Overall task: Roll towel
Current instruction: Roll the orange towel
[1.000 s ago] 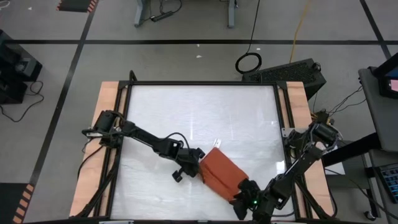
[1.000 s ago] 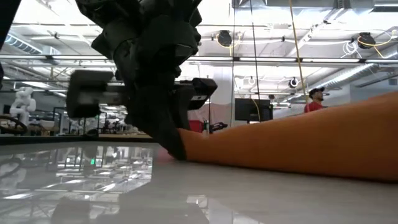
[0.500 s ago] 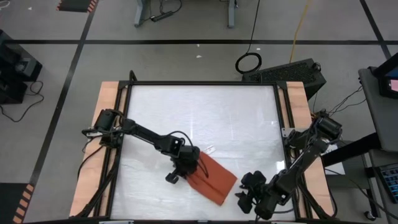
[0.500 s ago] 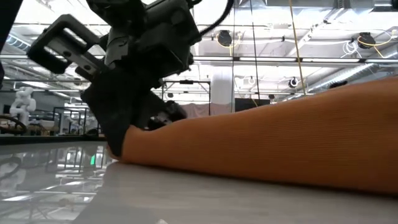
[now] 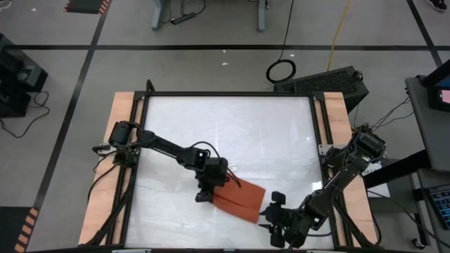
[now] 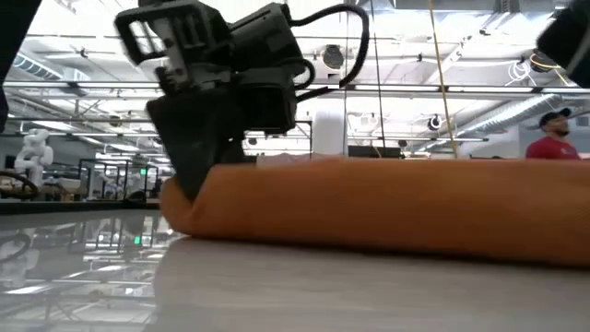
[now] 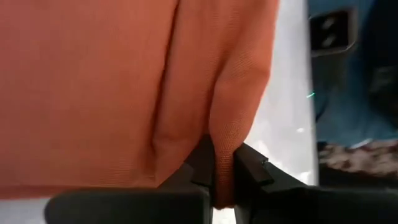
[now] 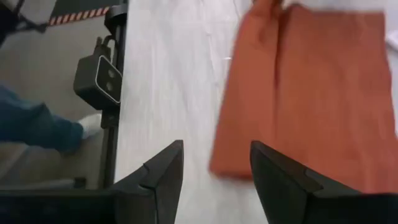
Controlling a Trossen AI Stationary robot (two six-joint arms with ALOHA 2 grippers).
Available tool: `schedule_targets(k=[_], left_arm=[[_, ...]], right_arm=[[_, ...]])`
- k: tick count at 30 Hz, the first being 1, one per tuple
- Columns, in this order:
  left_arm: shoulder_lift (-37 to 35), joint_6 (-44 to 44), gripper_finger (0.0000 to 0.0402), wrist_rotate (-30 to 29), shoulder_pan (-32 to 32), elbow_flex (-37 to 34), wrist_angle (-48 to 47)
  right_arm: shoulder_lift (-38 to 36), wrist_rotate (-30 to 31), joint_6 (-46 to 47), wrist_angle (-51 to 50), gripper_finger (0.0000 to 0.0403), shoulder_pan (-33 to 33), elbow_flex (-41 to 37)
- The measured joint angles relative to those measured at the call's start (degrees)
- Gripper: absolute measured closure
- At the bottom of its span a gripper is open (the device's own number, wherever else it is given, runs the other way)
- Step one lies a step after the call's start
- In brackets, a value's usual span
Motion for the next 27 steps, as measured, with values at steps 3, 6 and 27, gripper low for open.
schedule_targets(k=[3, 6, 27], left_arm=[[0.84, -4.91, 0.0377, 3.52, 1.07, 0.02, 4.81], [3.18, -9.97, 0.0377, 7.99, 1.71, 0.02, 9.17], [8.31, -15.19, 0.0368, 17.89, 6.11, 1.27, 10.96]], right_arm=[[0.28, 0.07, -6.11, 0.93, 0.0219, -0.07, 0.00], [1.55, 0.64, -9.44, 1.02, 0.0204, -0.12, 0.00], [12.27, 1.14, 0.05, -0.98, 0.0166, 0.54, 0.06]])
